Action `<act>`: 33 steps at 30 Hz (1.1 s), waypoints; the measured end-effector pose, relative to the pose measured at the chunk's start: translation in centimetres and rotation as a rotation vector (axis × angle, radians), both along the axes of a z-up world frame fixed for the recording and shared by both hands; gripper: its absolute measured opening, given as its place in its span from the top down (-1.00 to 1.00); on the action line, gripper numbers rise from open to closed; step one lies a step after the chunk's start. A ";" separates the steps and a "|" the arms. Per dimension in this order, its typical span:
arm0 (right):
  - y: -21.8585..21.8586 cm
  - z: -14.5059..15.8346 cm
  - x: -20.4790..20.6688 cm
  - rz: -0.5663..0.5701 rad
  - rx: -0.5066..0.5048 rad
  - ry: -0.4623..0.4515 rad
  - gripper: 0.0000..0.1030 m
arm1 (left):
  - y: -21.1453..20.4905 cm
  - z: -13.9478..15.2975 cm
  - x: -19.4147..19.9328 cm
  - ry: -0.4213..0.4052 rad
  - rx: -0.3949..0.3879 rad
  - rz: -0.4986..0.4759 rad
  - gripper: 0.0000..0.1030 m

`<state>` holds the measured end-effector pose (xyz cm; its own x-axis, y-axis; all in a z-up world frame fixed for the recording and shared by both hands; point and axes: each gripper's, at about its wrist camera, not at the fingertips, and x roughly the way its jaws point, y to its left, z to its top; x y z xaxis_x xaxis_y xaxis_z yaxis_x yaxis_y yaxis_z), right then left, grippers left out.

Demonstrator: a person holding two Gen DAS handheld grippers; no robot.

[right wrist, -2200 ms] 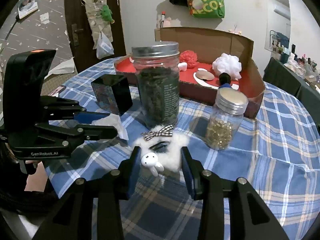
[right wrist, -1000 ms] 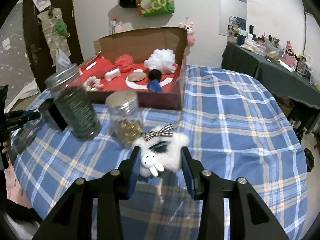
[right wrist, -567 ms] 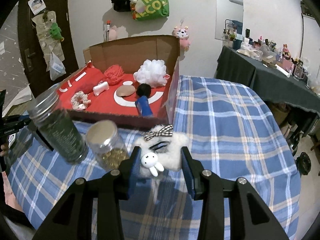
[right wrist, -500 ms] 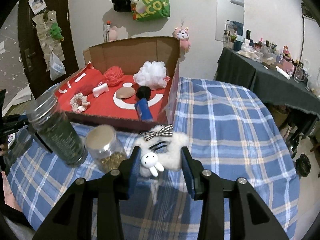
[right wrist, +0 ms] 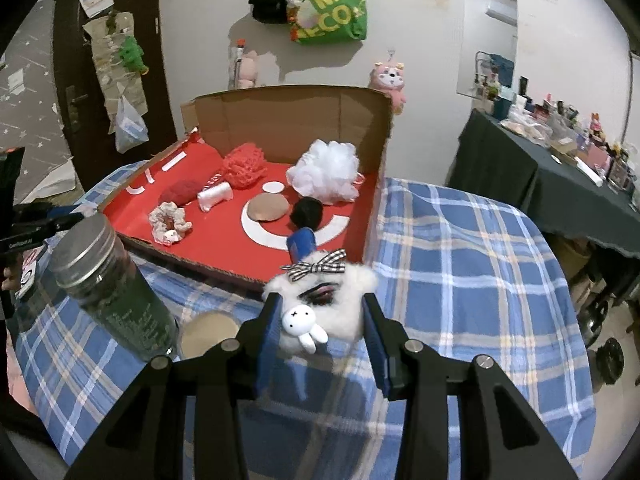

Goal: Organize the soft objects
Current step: 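Carry the white cloth in the left tool and bunny plush in the right tool into the box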

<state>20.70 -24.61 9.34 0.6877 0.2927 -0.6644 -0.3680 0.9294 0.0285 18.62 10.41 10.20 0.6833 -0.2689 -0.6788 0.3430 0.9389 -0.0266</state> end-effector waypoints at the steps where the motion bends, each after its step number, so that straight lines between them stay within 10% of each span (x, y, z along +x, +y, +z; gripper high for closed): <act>1: 0.2 0.1 0.3 0.012 -0.002 0.001 0.18 | -0.3 0.2 0.3 -0.001 0.000 -0.012 0.55; 33: 9.4 -2.9 12.1 0.437 -0.148 0.277 0.18 | -16.5 -3.4 14.6 0.271 0.280 -0.449 0.55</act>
<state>32.84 -15.25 6.40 0.3158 0.4018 -0.8595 -0.7187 0.6927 0.0598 33.22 -6.12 6.83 0.3362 -0.2766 -0.9003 0.7239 0.6874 0.0592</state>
